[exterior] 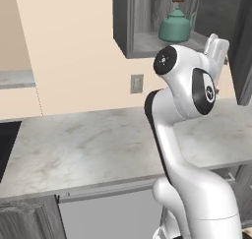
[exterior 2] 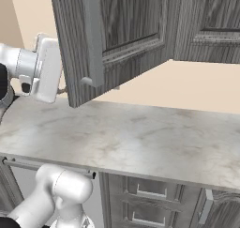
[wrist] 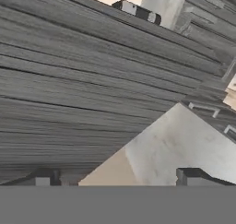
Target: Open the cabinet, pick the kettle from the cabinet, and place it in the sink.
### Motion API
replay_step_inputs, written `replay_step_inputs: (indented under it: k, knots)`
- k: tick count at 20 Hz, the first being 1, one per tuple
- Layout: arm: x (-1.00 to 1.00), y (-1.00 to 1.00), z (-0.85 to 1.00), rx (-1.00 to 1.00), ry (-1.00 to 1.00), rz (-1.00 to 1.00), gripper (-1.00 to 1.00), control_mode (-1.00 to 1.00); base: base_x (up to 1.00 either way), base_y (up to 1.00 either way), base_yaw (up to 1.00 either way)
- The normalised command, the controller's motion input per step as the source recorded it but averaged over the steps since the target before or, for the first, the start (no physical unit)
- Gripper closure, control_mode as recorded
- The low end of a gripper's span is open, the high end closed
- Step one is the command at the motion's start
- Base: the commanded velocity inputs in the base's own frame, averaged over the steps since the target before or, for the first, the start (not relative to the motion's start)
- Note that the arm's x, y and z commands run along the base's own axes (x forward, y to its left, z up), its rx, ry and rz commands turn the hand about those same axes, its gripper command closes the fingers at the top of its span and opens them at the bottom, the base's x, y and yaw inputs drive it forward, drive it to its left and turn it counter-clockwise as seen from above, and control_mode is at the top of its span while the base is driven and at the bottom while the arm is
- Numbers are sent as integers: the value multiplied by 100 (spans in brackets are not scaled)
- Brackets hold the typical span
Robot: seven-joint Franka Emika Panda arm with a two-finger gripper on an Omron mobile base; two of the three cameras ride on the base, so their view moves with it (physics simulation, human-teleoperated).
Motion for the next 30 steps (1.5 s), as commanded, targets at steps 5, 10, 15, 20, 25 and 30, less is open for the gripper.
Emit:
replay_step_inputs:
  k: [5,10,15,20,25,30]
  knots:
    - [-1,-44,-2,0,-3,-12,-100,-100,0,0,0]
    - [-6,-49,-2,0,-5,-9,-100,-100,0,0,0]
    - [-11,-52,0,0,-4,-8,-100,-100,0,0,0]
    - [-16,-59,0,0,-3,-8,-100,-100,0,0,0]
    - [-17,-63,0,2,-2,-5,-100,-100,0,0,0]
    - [-15,-59,0,2,0,-3,-100,-100,0,0,0]
